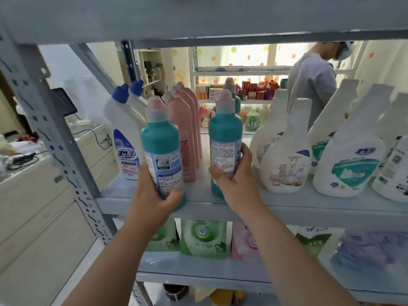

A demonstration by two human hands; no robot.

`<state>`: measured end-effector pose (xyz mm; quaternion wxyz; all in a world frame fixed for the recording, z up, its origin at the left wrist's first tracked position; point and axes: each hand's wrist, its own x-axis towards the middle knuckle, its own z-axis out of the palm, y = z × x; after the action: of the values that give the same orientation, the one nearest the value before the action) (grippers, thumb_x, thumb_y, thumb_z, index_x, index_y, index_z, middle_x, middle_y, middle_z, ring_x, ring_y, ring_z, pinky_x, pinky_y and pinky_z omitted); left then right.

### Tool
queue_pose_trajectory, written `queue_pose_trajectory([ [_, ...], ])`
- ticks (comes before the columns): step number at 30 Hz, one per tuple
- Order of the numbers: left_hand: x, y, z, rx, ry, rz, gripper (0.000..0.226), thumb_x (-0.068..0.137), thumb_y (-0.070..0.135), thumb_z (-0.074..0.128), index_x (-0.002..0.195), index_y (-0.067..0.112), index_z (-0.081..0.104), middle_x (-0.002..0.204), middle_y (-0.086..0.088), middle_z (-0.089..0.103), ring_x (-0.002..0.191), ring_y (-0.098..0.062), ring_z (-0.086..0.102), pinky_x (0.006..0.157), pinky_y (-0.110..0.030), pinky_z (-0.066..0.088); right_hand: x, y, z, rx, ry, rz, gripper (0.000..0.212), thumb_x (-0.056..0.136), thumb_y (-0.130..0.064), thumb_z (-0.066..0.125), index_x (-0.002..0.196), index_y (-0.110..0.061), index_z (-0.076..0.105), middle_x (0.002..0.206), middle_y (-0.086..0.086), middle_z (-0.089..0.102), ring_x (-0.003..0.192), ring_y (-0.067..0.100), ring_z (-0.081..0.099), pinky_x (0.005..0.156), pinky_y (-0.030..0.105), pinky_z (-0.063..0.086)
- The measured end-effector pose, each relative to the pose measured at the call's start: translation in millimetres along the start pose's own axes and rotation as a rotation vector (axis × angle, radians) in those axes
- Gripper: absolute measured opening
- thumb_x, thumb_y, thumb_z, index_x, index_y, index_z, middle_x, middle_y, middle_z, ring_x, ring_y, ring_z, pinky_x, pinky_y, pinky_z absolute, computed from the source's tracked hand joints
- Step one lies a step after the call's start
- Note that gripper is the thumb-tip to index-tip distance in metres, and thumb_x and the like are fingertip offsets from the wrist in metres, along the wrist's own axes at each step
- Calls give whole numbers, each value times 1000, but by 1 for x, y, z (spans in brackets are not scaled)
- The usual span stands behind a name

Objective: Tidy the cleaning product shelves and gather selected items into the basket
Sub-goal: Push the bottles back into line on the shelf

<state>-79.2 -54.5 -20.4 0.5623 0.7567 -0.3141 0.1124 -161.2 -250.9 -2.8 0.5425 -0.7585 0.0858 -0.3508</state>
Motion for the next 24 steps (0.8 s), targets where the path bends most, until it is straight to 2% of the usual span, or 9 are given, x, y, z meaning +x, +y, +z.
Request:
queue_pose_trajectory([
  [1, 4, -4, -7, 8, -9, 2, 66, 69, 44, 68, 124, 55, 35, 108, 38, 61, 95, 12, 64, 65, -6, 50, 7, 1, 5, -26, -4, 11, 75, 93, -21, 76, 133, -59, 25, 132, -32, 48, 110, -30, 47, 86, -8, 35],
  [3, 12, -13, -18, 0, -33, -5, 62, 69, 43, 68, 121, 57, 36, 108, 32, 63, 96, 7, 66, 68, -11, 53, 21, 0, 13, -85, -26, 60, 82, 94, -24, 75, 152, -39, 20, 143, -22, 47, 112, -26, 47, 91, -7, 31],
  [5, 18, -22, -24, -29, -59, -12, 65, 70, 42, 68, 127, 49, 38, 110, 29, 64, 100, 5, 67, 73, -10, 55, 31, -1, 18, -196, -60, 116, 97, 93, -27, 75, 160, -32, 5, 158, -8, 39, 129, -3, 46, 107, 9, 32],
  [7, 21, -29, -27, -56, -63, -11, 68, 71, 40, 66, 132, 43, 37, 109, 32, 63, 102, 6, 65, 76, -9, 53, 34, 0, 21, -331, -100, 157, 103, 94, -31, 73, 162, -26, -5, 164, 1, 34, 143, 20, 44, 121, 35, 35],
  [9, 22, -33, -28, -63, -42, -5, 65, 71, 42, 62, 132, 43, 37, 106, 37, 62, 100, 10, 63, 74, -6, 50, 31, 3, 24, -456, -137, 207, 102, 97, -39, 67, 162, -22, -9, 165, 7, 34, 144, 31, 44, 119, 48, 38],
  [12, 23, -36, -28, -80, -39, 3, 61, 72, 40, 62, 127, 52, 38, 106, 38, 62, 100, 11, 62, 74, -2, 48, 26, 7, 28, -613, -133, 245, 100, 98, -56, 57, 163, -15, -7, 162, 12, 39, 139, 37, 49, 115, 51, 41],
  [15, 26, -37, -30, -92, -51, 8, 62, 73, 42, 63, 120, 69, 33, 110, 37, 62, 104, 10, 62, 76, -3, 48, 28, 9, 35, -759, -76, 266, 85, 98, -63, 52, 153, -5, 24, 149, 19, 52, 131, 40, 53, 111, 50, 41],
  [21, 26, -42, -32, -132, -91, 0, 65, 75, 45, 66, 132, 52, 36, 116, 31, 63, 108, 7, 63, 87, -21, 49, 16, 10, 36, -1015, -169, 233, 58, 102, -55, 39, 138, -9, 48, 144, 14, 55, 133, 33, 48, 110, 46, 39],
  [24, 27, -44, -33, -134, -112, -26, 66, 76, 46, 68, 134, 52, 36, 115, 33, 63, 106, 9, 63, 89, -26, 50, 0, 9, 33, -1107, -209, 243, 67, 100, -53, 30, 151, -11, 44, 160, 13, 42, 146, 32, 37, 118, 46, 32],
])
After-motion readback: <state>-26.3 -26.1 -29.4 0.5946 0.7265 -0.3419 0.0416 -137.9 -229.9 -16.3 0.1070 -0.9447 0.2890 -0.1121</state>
